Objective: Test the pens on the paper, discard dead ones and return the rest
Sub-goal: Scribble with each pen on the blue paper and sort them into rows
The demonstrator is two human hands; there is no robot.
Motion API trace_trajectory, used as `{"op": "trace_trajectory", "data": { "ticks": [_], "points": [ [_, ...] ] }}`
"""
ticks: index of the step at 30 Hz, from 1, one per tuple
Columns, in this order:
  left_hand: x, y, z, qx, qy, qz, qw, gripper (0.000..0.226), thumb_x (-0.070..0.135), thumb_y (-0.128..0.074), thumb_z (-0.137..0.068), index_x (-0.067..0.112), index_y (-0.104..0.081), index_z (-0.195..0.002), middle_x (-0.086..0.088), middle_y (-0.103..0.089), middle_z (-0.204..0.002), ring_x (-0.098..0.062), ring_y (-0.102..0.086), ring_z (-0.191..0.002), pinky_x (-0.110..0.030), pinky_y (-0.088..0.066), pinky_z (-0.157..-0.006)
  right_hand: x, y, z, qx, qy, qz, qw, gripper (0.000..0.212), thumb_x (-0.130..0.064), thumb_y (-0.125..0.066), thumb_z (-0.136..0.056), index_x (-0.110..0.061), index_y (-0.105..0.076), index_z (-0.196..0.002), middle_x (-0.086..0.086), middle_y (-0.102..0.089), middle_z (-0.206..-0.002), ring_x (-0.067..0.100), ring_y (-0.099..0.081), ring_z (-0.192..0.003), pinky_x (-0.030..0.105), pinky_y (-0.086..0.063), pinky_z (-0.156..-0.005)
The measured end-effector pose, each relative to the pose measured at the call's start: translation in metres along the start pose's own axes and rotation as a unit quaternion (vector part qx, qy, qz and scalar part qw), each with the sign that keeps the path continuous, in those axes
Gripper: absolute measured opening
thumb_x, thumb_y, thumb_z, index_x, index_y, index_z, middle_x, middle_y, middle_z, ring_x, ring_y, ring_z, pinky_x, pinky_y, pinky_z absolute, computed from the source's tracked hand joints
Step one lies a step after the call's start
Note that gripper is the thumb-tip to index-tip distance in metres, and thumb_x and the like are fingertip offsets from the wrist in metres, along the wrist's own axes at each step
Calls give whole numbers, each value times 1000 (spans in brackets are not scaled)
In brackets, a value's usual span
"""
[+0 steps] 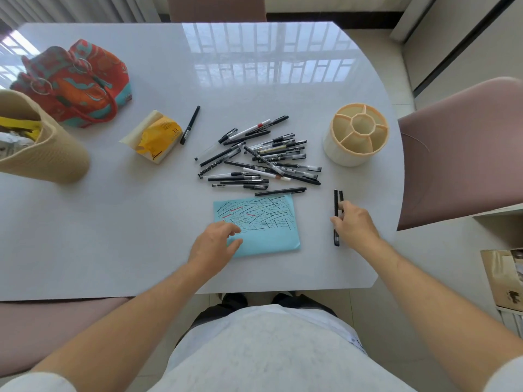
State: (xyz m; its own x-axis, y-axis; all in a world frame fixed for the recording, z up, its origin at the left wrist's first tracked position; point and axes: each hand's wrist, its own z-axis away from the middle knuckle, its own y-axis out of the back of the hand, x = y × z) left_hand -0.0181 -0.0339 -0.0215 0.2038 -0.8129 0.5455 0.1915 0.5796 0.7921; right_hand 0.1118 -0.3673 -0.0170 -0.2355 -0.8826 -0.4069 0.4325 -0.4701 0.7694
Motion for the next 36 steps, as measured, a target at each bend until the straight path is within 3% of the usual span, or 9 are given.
{"op": "trace_trajectory", "data": {
  "ticks": [5,9,14,18,22,28,31,34,36],
  "points": [
    [-6,-3,5,-8,19,-7,1000,21,30,-70,-90,24,-67,-109,9,-62,-102,-11,-55,-99,-29,-50,-83,-2,-2,-4,39,1,82,996,30,-19,-60,-95,-6,-58,-122,16,-67,-108,37,-62,-100,39,-50,-78],
    [-12,-5,9,-9,25,-11,1000,20,30,-69,-90,26,-66,-109,11,-61,-103,-10,-54,-99,-28,-50,-82,-32,-8,-10,92,104,49,989,22,-15,-63,-93,-9,-66,-114,13,-63,-111,35,-61,-99,40,-50,-81],
    [-17,-5,11,-8,33,-10,999,19,32,-68,-90,28,-65,-109,13,-59,-103,-7,-54,-98,-26,-49,-81,-88,-29,-28,62,264,72,960,24,-7,-60,-94,-9,-72,-114,7,-66,-112,29,-60,-103,37,-50,-78],
    [-22,-4,13,-9,41,-5,999,20,32,-66,-91,29,-64,-110,13,-61,-110,-5,-53,-98,-27,-50,-85,-103,-38,-42,42,292,183,938,39,2,-51,-92,-14,-68,-123,7,-65,-110,30,-59,-102,41,-53,-75],
    [-24,-3,14,-13,46,1,999,21,34,-65,-91,31,-63,-112,14,-61,-117,-6,-54,-102,-26,-48,-87,-103,-35,-45,49,295,184,936,43,2,-53,-88,-13,-67,-126,8,-63,-107,33,-62,-91,41,-53,-69],
    [-22,-3,13,-16,46,14,999,23,35,-64,-92,30,-63,-114,13,-61,-115,-6,-55,-100,-31,-51,-89,-97,-19,-19,105,251,-9,962,13,-8,-68,-83,-11,-69,-96,2,-62,-89,23,-57,-75,33,-48,-68],
    [-12,-1,10,-23,35,38,998,27,39,-62,-93,32,-62,-119,16,-61,-111,-2,-56,-93,-28,-51,-87,-97,-29,15,39,156,-185,970,9,-10,-71,-84,-17,-66,-85,1,-68,-77,18,-64,-67,28,-54,-63],
    [2,2,9,-73,28,108,991,32,45,-62,-93,36,-59,-123,20,-63,-107,1,-60,-88,-26,-52,-84,-98,-54,49,-42,66,-345,935,10,-5,-72,-88,-11,-64,-90,11,-72,-75,26,-71,-63,40,-62,-63],
    [12,2,9,-117,20,158,980,31,48,-60,-93,42,-58,-123,19,-66,-103,2,-63,-84,-23,-53,-80,-100,-72,68,-84,35,-421,903,13,0,-72,-88,-6,-62,-91,12,-71,-73,29,-73,-65,41,-63,-67]
  ]
}}
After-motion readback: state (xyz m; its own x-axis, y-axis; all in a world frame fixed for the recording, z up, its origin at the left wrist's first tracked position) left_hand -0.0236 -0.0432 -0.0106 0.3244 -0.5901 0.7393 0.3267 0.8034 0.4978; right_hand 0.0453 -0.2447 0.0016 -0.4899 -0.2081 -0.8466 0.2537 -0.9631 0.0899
